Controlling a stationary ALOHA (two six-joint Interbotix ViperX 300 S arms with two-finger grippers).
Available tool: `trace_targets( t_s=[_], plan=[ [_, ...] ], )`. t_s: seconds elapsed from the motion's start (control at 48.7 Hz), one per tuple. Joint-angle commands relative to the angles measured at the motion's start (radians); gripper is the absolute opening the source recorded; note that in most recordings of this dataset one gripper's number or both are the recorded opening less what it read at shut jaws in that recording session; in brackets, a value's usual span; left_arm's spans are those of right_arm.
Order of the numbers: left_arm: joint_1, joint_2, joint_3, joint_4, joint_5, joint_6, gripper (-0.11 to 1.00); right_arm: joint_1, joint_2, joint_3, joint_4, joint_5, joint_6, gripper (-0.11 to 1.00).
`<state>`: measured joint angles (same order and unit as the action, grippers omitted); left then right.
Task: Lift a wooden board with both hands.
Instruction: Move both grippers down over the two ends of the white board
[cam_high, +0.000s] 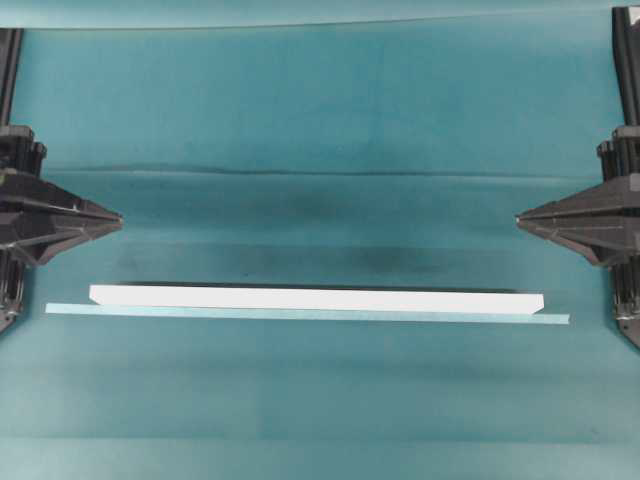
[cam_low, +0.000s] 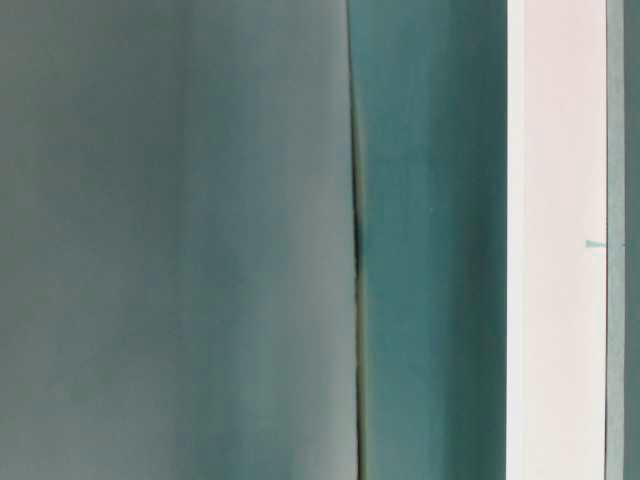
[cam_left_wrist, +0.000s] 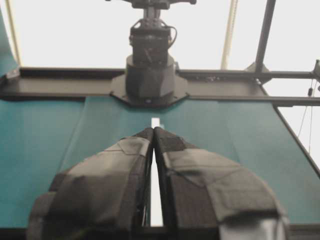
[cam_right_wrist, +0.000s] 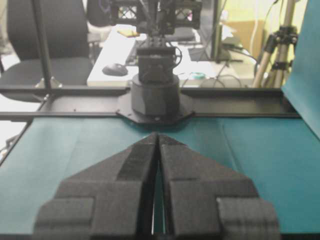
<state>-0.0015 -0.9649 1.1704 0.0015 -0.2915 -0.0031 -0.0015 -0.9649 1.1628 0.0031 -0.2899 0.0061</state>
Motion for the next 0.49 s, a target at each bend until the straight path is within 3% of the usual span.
trace_targets(
  t_s=[0.0, 0.082, 0.164, 0.308, 0.472],
  plan=[
    [-0.020, 0.043, -0.086, 0.006, 0.038, -0.054, 0.14, -0.006, 0.020, -0.017, 0.008, -0.005, 0.015, 0.10],
    [-0.015, 0.083, -0.138, 0.012, 0.124, -0.097, 0.06, -0.012, 0.058, -0.066, 0.112, 0.084, 0.038, 0.04],
    [-0.009, 0.123, -0.193, 0.015, 0.239, -0.130, -0.02, -0.034, 0.106, -0.127, 0.179, 0.221, 0.075, 0.00],
    [-0.008, 0.209, -0.299, 0.015, 0.456, -0.140, -0.02, -0.051, 0.198, -0.224, 0.192, 0.448, 0.123, 0.00],
    [-0.009, 0.305, -0.388, 0.017, 0.653, -0.141, -0.02, -0.063, 0.305, -0.321, 0.192, 0.627, 0.164, 0.00]
  ],
)
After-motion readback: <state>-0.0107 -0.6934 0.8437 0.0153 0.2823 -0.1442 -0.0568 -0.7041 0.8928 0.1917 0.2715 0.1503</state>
